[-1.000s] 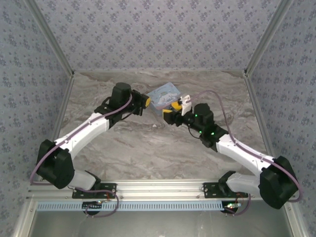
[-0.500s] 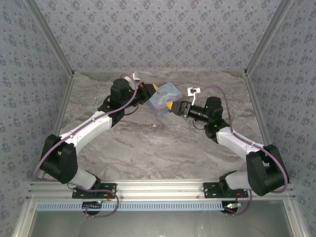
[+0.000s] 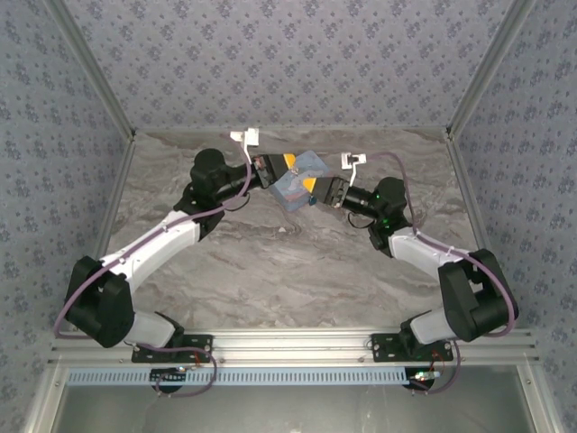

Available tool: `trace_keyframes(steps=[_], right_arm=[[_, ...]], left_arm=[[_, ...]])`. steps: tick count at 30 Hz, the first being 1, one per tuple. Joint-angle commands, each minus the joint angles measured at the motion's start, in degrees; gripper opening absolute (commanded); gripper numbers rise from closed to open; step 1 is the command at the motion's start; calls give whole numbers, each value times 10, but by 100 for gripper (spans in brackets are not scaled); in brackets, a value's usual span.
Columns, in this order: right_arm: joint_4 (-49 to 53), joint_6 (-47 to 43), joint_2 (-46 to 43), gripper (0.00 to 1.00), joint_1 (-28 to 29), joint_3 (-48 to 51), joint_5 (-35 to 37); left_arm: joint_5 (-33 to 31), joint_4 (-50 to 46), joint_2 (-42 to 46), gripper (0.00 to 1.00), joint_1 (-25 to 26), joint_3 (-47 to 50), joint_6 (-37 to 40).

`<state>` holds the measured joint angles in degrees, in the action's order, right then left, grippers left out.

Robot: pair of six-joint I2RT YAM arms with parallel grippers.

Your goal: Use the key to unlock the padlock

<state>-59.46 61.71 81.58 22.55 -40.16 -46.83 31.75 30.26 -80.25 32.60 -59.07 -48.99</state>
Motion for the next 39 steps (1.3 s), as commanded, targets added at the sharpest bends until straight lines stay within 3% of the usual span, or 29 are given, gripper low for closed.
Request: trace_keyframes(steps=[1,8,22,39], right_arm=[[-35,12,1,64,5,-35,-17],[-7,-5,1,60,17,-62,-23],[37,-20,1,29,24,-67,-15],[44,-18,-6,19,12,-47,7]], left_arm=[[26,23,2,0,8,-9,23],[24,8,-4,0,10,-14,27],[18,3,-9,0,10,-17,25],[11,-3,-9,0,10,-17,26]])
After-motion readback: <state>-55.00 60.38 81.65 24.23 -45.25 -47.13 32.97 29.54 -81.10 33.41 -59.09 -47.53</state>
